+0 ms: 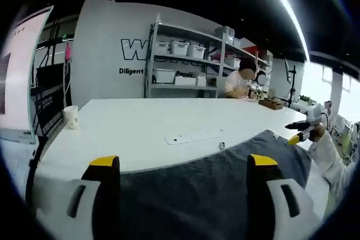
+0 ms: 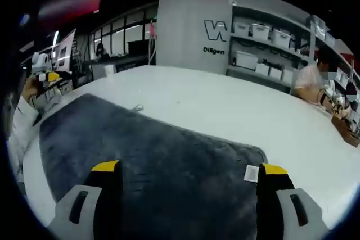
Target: Open the folded towel by lifting each exposed corner and separating the folded layers until the towel lies flat within the target outline without major curled edges
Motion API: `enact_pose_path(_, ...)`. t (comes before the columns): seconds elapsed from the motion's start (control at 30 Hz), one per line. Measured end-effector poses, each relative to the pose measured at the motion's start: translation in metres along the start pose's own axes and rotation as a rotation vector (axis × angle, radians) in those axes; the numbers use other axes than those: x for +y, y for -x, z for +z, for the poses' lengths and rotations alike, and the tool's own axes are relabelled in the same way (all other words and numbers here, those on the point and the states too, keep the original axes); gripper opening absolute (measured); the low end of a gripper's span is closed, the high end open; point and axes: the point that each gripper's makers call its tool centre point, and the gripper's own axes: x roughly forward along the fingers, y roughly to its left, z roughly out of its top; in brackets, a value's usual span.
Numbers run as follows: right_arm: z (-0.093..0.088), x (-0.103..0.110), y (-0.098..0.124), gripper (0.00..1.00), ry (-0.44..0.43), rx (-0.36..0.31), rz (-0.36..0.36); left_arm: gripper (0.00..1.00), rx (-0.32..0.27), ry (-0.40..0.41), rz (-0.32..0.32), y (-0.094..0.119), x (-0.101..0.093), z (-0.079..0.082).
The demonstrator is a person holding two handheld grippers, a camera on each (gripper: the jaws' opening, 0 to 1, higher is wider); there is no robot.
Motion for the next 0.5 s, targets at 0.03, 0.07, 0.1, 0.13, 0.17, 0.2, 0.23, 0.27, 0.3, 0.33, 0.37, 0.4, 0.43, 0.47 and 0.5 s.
enact_pose_path(0.03,-0.001,0.002,0.000,0.99,0.003,0.003,0.007,0.90,0.009,0.002,-0.002,0.005,-0.004,-0.013)
enact_pose_path(0.07,-0.003,0.006,0.000,0.99,0.013,0.008,0.021,0.90,0.023,0.000,0.000,0.008,-0.006,-0.023)
enact_pose_path(0.1,-0.003,0.014,0.001,0.99,0.031,-0.006,0.039,0.90,0.058,-0.021,-0.001,0.013,-0.009,-0.042)
enact_pose_path(0.13,-0.003,0.017,0.002,0.99,0.036,-0.011,0.045,0.90,0.073,-0.025,0.002,0.016,-0.010,-0.050)
enact_pose_path(0.17,-0.003,0.021,0.002,0.99,0.041,-0.013,0.054,0.90,0.085,-0.029,0.002,0.018,-0.011,-0.058)
enact_pose_path(0.2,-0.004,0.028,0.002,0.99,0.057,-0.014,0.071,0.90,0.099,-0.040,-0.001,0.020,-0.012,-0.068)
enact_pose_path(0.23,-0.004,0.032,0.002,0.99,0.072,-0.015,0.083,0.90,0.107,-0.042,-0.003,0.022,-0.011,-0.073)
enact_pose_path(0.27,-0.004,0.036,0.002,0.99,0.086,-0.019,0.095,0.89,0.117,-0.045,-0.007,0.023,-0.012,-0.081)
enact_pose_path(0.3,-0.005,0.041,0.002,0.99,0.092,-0.018,0.108,0.89,0.119,-0.048,-0.007,0.024,-0.011,-0.084)
enact_pose_path(0.33,-0.005,0.047,0.001,0.99,0.101,-0.025,0.126,0.89,0.122,-0.052,-0.004,0.024,-0.009,-0.090)
enact_pose_path(0.37,-0.006,0.051,0.001,0.99,0.104,-0.025,0.140,0.88,0.125,-0.056,0.001,0.024,-0.008,-0.093)
enact_pose_path(0.4,-0.008,0.056,0.001,0.99,0.110,-0.024,0.155,0.87,0.128,-0.064,0.007,0.023,-0.007,-0.097)
enact_pose_path(0.43,-0.009,0.062,0.000,0.99,0.115,-0.025,0.181,0.87,0.131,-0.067,0.009,0.023,-0.006,-0.099)
enact_pose_path(0.47,-0.010,0.066,-0.001,0.99,0.111,-0.029,0.196,0.87,0.147,-0.073,0.012,0.021,-0.005,-0.105)
enact_pose_path(0.5,-0.010,0.069,-0.003,0.99,0.107,-0.035,0.213,0.87,0.160,-0.090,0.005,0.020,-0.006,-0.110)
